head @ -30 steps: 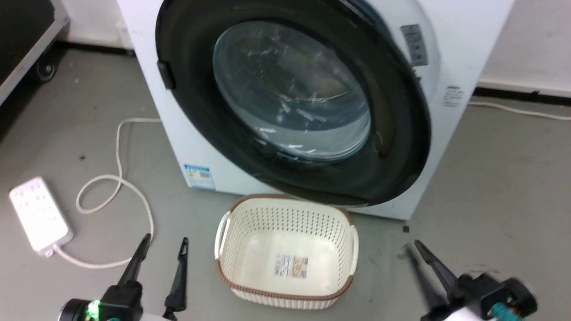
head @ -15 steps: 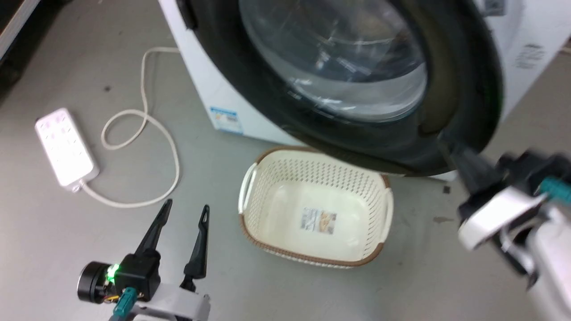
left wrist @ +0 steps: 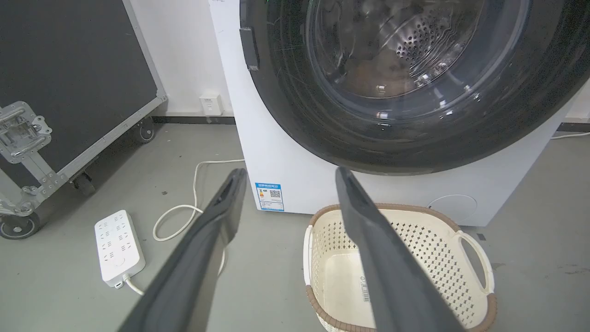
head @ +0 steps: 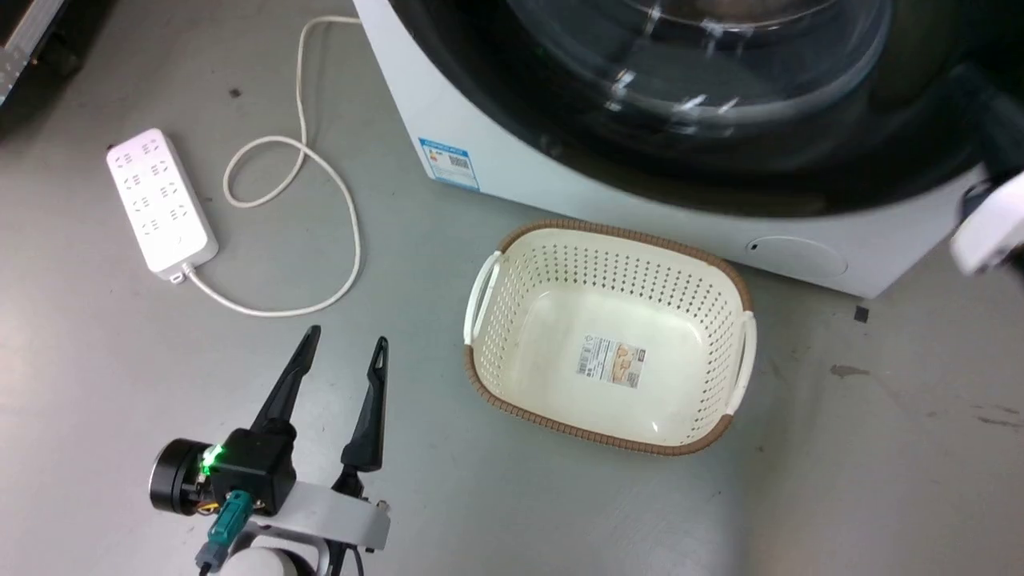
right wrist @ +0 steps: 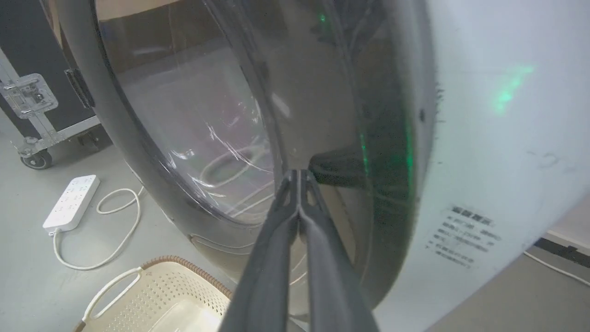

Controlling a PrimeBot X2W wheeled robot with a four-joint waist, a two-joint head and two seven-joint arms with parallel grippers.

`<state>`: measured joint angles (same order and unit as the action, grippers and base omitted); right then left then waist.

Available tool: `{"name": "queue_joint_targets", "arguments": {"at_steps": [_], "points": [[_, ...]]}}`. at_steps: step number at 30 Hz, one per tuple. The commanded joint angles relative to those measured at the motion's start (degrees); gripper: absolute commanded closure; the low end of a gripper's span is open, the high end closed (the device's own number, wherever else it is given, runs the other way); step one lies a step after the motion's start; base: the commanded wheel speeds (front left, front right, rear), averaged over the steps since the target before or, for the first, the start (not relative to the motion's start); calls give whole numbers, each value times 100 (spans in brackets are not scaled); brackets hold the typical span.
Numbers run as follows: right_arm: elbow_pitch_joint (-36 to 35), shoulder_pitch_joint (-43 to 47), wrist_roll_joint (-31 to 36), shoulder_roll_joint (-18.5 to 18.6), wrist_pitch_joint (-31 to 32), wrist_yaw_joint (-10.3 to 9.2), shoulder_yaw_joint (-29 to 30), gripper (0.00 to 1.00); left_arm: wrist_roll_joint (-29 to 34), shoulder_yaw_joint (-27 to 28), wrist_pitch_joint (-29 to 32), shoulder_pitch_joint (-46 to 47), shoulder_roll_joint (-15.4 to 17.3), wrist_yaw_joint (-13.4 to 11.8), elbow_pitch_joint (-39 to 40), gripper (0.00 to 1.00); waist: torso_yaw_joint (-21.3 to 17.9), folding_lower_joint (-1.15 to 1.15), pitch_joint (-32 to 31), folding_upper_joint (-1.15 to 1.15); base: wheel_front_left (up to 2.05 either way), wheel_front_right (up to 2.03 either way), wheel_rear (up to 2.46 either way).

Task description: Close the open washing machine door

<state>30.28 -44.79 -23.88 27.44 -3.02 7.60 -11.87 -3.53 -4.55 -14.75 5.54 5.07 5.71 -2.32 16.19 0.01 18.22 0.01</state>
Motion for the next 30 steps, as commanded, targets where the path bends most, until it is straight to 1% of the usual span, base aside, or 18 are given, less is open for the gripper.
{"name": "queue_joint_targets", "arguments": {"at_steps": [1,4,9,13,16,17,18,23,25,27,30], "points": [[193,-234,-37,40,3,-11,131,100,28,16,-25,100,-24,21,11,0,21,-1,35,-1,0,0,0],[585,-538,7,-44,-19,-11,352,100,31,35,-25,129,-43,33,3,0,26,-1,64,-1,0,0,0],[1022,-814,182,-136,-150,-11,374,100,47,56,-25,158,-75,49,-23,0,-8,-1,45,-1,0,0,0],[1255,-809,183,-221,-319,-11,299,100,66,84,-25,129,-90,58,-46,0,-91,-1,-87,-1,0,0,0],[1377,-635,193,-271,-473,-11,177,100,78,112,-25,79,-92,67,-79,0,-181,-1,-290,-1,0,0,0],[1378,-560,225,-275,-555,-11,118,69,79,128,-25,53,-89,69,-90,0,-220,-1,-362,-1,0,0,0],[1359,-468,247,-286,-663,-11,73,0,79,141,-25,28,-86,73,-107,0,-260,-1,-441,-1,0,0,0],[1022,306,48,-445,-1006,-11,-77,0,60,178,-25,-146,-55,97,-207,0,-530,-1,-943,-1,0,0,0],[747,718,108,-410,-1096,-11,-145,0,48,186,-25,-230,-52,104,-250,0,-639,-1,-1118,-1,0,0,0],[459,1136,164,-404,-1152,-11,-63,0,38,187,-25,-312,-54,111,-301,0,-738,-1,-1284,-1,0,0,0],[-64,1773,362,-522,-1185,-11,151,0,22,210,-25,-445,-58,116,-350,0,-898,-1,-1483,-1,0,0,0]]}}
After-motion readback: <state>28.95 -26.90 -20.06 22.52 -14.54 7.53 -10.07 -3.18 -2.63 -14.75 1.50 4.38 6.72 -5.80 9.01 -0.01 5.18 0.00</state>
